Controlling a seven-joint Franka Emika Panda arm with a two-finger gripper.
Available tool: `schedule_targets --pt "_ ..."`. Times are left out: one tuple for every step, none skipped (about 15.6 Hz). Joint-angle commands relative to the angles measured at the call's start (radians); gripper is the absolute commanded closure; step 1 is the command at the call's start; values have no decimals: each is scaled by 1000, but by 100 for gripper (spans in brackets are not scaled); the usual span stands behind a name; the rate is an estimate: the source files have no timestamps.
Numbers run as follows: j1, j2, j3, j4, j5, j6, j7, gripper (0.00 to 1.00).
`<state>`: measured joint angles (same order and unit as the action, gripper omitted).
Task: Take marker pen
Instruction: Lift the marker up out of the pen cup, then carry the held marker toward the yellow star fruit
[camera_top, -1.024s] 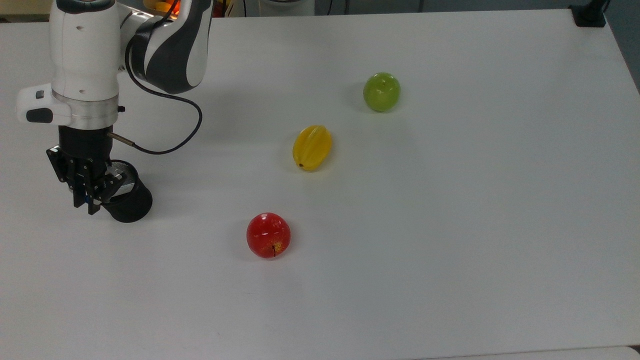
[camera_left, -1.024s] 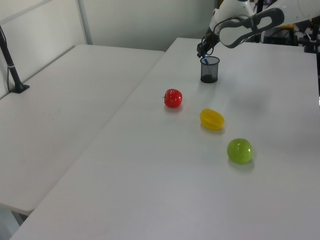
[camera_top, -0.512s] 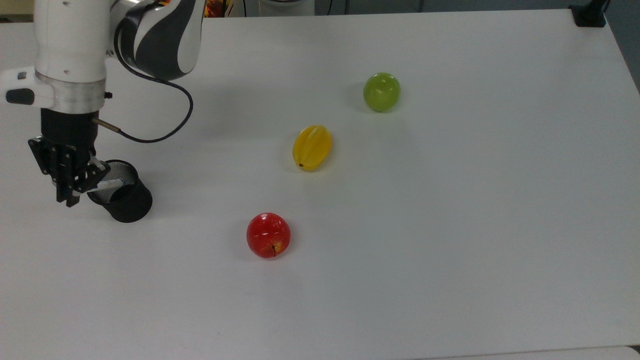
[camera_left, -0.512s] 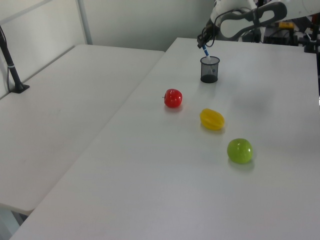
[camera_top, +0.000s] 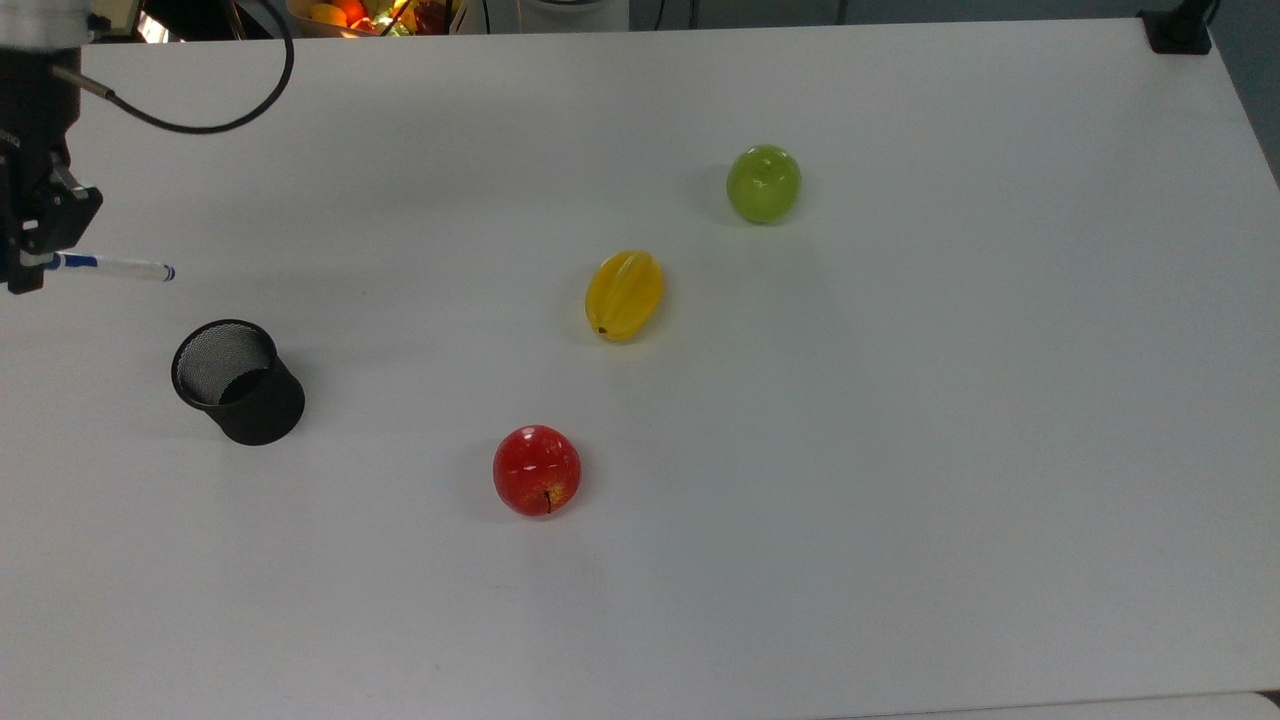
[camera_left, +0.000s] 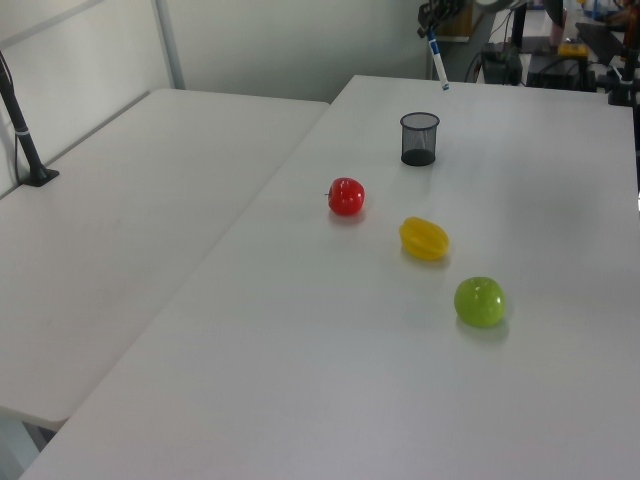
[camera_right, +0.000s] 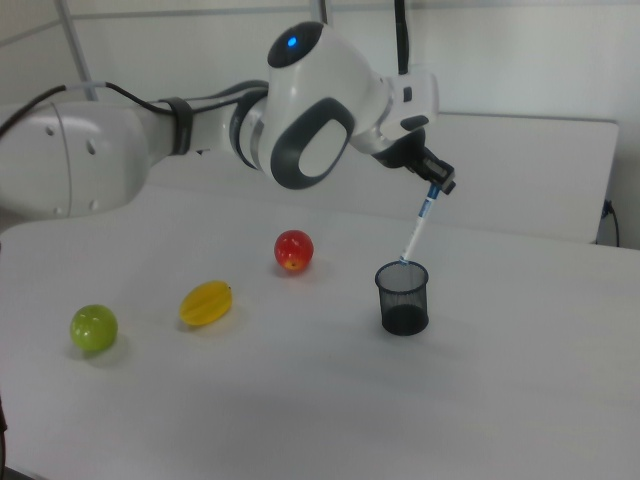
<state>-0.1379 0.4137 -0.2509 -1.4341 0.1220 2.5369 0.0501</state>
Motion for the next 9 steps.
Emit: schedule_targets --pt "47 -108 16 -100 25 -101 -22 100" --pt "66 -130 18 -115 25 -140 -24 100" --pt "84 -150 18 -132 34 -177 -27 100" --pt "110 -165 18 -146 45 -211 -42 100" --pt "132 -177 18 -160 56 -243 -65 100" --pt "156 -185 18 -169 60 -279 -85 100" --pt "178 -187 18 -178 61 -315 -90 100" --pt "204 -187 18 -183 61 -351 -91 100" --pt "228 -185 16 -192 59 -384 -95 100"
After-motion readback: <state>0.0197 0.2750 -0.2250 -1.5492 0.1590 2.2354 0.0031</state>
